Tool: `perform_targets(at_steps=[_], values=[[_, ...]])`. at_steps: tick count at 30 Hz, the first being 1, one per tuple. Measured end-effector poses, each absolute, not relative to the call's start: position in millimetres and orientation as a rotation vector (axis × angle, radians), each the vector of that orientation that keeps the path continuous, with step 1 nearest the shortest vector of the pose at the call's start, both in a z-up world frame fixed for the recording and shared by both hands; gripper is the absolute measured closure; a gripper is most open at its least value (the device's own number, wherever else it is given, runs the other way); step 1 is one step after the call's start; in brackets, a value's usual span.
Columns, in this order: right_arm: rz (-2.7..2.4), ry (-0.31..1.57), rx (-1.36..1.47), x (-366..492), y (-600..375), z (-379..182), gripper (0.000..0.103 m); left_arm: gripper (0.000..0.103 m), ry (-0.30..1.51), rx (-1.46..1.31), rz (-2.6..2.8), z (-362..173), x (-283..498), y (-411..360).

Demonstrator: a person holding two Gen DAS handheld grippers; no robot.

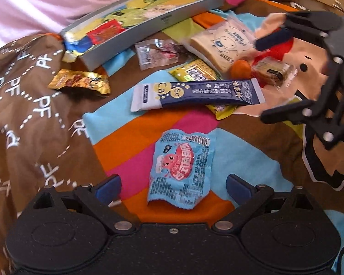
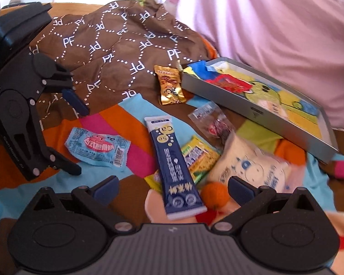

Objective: Organize snacks
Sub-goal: 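Grasp the blue cartoon pouch with the left tool while the right tool grasps the blue Ca milk stick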

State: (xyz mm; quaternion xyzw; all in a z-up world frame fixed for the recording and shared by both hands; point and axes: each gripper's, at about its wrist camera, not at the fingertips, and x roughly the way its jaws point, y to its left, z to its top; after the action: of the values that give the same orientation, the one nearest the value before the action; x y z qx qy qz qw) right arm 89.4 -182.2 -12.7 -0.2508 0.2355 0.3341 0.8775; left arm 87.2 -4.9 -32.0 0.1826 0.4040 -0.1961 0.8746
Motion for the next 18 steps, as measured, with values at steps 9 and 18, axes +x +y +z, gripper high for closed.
perform_targets(at_steps=[9, 18], values=[[0.702, 0.52, -0.538, 119, -166, -18, 0.015, 0.005, 0.828, 0.482, -0.445, -34, 103, -11], [0.738, 0.549, -0.561, 130, -157, -22, 0.038, 0.018, 0.867, 0.483, -0.523, -32, 116, -13]])
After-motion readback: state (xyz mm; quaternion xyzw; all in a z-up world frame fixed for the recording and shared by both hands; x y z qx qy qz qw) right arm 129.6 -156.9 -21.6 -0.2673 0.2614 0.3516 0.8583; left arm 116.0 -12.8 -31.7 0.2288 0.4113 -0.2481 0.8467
